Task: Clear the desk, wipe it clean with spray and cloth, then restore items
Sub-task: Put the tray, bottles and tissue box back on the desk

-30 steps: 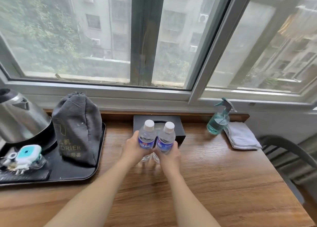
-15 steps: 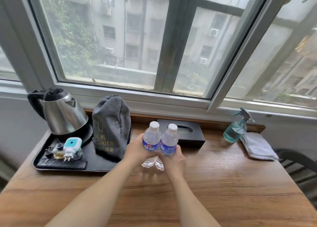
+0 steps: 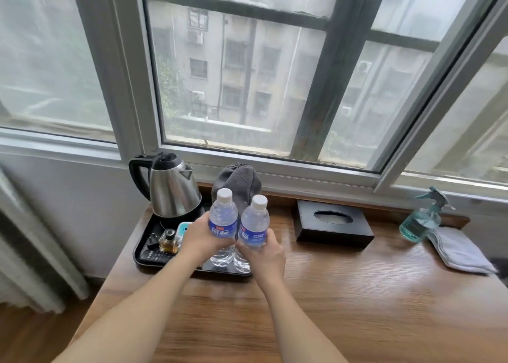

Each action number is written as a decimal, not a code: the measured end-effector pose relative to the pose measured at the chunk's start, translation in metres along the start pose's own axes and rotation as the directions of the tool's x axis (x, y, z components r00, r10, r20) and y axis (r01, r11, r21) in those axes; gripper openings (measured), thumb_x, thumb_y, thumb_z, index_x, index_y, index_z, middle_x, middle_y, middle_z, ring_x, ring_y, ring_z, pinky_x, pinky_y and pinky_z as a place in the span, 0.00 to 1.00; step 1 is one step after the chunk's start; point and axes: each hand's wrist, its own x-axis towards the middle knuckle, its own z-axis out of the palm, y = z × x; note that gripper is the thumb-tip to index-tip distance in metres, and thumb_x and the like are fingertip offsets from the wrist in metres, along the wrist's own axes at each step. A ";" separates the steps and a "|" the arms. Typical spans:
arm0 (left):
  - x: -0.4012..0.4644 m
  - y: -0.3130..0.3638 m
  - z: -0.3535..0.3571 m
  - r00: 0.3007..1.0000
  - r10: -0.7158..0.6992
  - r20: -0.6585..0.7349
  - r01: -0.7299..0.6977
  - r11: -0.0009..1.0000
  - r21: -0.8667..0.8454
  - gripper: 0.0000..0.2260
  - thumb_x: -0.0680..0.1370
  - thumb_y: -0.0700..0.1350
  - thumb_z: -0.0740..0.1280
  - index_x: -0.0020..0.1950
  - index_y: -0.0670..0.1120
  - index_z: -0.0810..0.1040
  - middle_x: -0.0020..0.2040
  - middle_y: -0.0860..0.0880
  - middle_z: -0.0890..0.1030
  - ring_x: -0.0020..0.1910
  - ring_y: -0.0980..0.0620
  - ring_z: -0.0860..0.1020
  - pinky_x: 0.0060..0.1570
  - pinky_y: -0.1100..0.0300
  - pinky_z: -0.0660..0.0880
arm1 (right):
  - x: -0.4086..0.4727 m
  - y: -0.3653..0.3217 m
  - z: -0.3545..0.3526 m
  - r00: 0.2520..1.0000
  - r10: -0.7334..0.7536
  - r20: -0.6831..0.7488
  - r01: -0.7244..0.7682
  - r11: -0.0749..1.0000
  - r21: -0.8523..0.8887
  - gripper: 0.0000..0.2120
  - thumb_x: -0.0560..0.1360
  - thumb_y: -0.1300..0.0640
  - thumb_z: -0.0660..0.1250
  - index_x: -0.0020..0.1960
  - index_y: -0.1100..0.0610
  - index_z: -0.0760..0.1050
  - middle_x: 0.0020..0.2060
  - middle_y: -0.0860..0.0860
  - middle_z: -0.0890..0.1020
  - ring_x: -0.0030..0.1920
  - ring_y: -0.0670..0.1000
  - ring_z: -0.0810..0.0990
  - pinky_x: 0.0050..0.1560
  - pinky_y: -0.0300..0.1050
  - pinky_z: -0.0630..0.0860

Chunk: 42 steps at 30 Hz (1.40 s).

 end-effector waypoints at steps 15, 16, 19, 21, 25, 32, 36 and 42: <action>0.021 -0.033 0.011 0.998 -0.043 0.036 0.043 0.999 0.000 0.24 0.59 0.50 0.80 0.51 0.54 0.77 0.46 0.56 0.83 0.48 0.53 0.81 0.51 0.53 0.78 | 0.020 0.024 0.022 0.997 0.034 0.071 -0.037 0.999 0.034 0.20 0.68 0.53 0.81 0.52 0.42 0.73 0.39 0.36 0.78 0.42 0.38 0.77 0.36 0.26 0.68; 0.023 -0.034 0.013 0.999 -0.039 0.037 0.039 0.999 -0.001 0.23 0.59 0.49 0.81 0.50 0.54 0.77 0.45 0.56 0.83 0.48 0.53 0.81 0.50 0.54 0.78 | 0.022 0.027 0.023 0.997 0.038 0.071 -0.041 0.998 0.040 0.20 0.68 0.53 0.81 0.53 0.43 0.74 0.40 0.36 0.79 0.43 0.39 0.78 0.37 0.26 0.69; 0.029 -0.033 0.014 0.998 -0.025 0.064 0.025 1.000 -0.006 0.23 0.60 0.48 0.81 0.51 0.55 0.77 0.46 0.57 0.83 0.48 0.56 0.81 0.49 0.56 0.77 | 0.027 0.032 0.025 0.995 0.021 0.101 -0.026 0.998 0.052 0.21 0.69 0.53 0.81 0.55 0.41 0.74 0.42 0.35 0.80 0.46 0.39 0.80 0.40 0.27 0.69; 0.032 -0.034 0.014 0.997 -0.016 0.076 0.017 1.000 -0.005 0.23 0.61 0.48 0.82 0.52 0.55 0.77 0.47 0.57 0.83 0.48 0.57 0.81 0.51 0.56 0.77 | 0.031 0.037 0.026 0.993 0.017 0.115 -0.024 0.998 0.066 0.23 0.69 0.54 0.81 0.56 0.40 0.74 0.45 0.36 0.82 0.48 0.37 0.80 0.45 0.30 0.73; 0.030 -0.041 0.015 0.999 -0.005 0.037 0.004 1.000 0.012 0.25 0.62 0.46 0.82 0.54 0.58 0.76 0.48 0.57 0.84 0.49 0.55 0.81 0.52 0.56 0.76 | 0.038 0.049 0.029 0.991 0.014 0.133 -0.024 0.997 0.072 0.24 0.64 0.49 0.81 0.55 0.35 0.75 0.48 0.40 0.86 0.51 0.43 0.84 0.56 0.49 0.80; 0.031 -0.049 0.021 0.998 0.030 0.051 -0.031 0.999 0.021 0.26 0.64 0.47 0.82 0.57 0.56 0.76 0.49 0.57 0.84 0.51 0.55 0.81 0.54 0.54 0.77 | 0.032 0.054 0.029 0.994 -0.030 0.105 0.021 0.997 0.079 0.27 0.67 0.53 0.82 0.59 0.38 0.72 0.50 0.40 0.84 0.53 0.45 0.82 0.57 0.46 0.78; 0.025 -0.054 0.025 0.997 0.053 0.060 -0.055 0.998 0.037 0.24 0.64 0.48 0.80 0.57 0.54 0.77 0.49 0.56 0.83 0.50 0.53 0.81 0.54 0.52 0.78 | 0.031 0.054 0.029 0.993 -0.025 0.117 0.011 0.993 0.116 0.28 0.68 0.56 0.81 0.60 0.39 0.72 0.50 0.38 0.82 0.52 0.38 0.80 0.57 0.43 0.76; 0.022 -0.064 0.026 0.994 0.094 0.049 -0.095 0.995 0.013 0.23 0.65 0.47 0.81 0.58 0.54 0.78 0.50 0.56 0.83 0.51 0.55 0.80 0.53 0.54 0.77 | 0.031 0.059 0.035 0.996 -0.028 0.087 0.015 0.990 0.143 0.27 0.67 0.56 0.81 0.56 0.35 0.73 0.51 0.38 0.83 0.54 0.41 0.82 0.61 0.48 0.78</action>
